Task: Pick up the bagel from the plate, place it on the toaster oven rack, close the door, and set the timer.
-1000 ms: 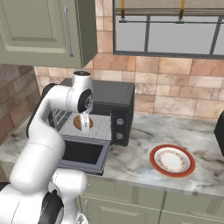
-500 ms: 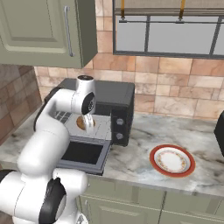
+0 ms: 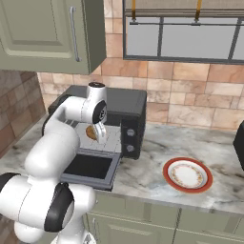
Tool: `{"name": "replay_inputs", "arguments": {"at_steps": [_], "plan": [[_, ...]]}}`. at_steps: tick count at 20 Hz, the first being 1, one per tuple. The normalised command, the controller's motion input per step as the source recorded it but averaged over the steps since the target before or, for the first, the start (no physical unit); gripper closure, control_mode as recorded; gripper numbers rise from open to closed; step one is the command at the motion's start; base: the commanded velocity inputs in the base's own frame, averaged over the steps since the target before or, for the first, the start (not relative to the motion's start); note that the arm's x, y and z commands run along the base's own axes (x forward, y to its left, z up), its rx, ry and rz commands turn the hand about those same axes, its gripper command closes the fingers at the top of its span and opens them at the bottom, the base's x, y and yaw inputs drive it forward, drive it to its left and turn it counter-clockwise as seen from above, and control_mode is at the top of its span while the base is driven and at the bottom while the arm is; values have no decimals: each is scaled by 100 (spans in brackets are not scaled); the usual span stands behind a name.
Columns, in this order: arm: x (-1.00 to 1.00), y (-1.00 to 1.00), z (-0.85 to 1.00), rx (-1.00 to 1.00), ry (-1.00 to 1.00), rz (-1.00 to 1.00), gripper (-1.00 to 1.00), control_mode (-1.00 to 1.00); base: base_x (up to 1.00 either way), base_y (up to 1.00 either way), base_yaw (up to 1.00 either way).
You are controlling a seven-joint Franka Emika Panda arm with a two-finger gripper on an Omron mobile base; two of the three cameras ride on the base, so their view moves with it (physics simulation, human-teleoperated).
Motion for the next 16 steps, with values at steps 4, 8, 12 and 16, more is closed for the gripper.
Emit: {"name": "replay_inputs", "arguments": {"at_steps": [4,8,12,16], "plan": [[37,0,-15,0,0,4,100,-100,0,0,0],[23,1,-31,0,0,4,100,-100,0,0,0],[-6,0,-36,0,0,2,100,-100,0,0,0],[-1,0,-2,0,0,0,100,-100,0,0,0]]}}
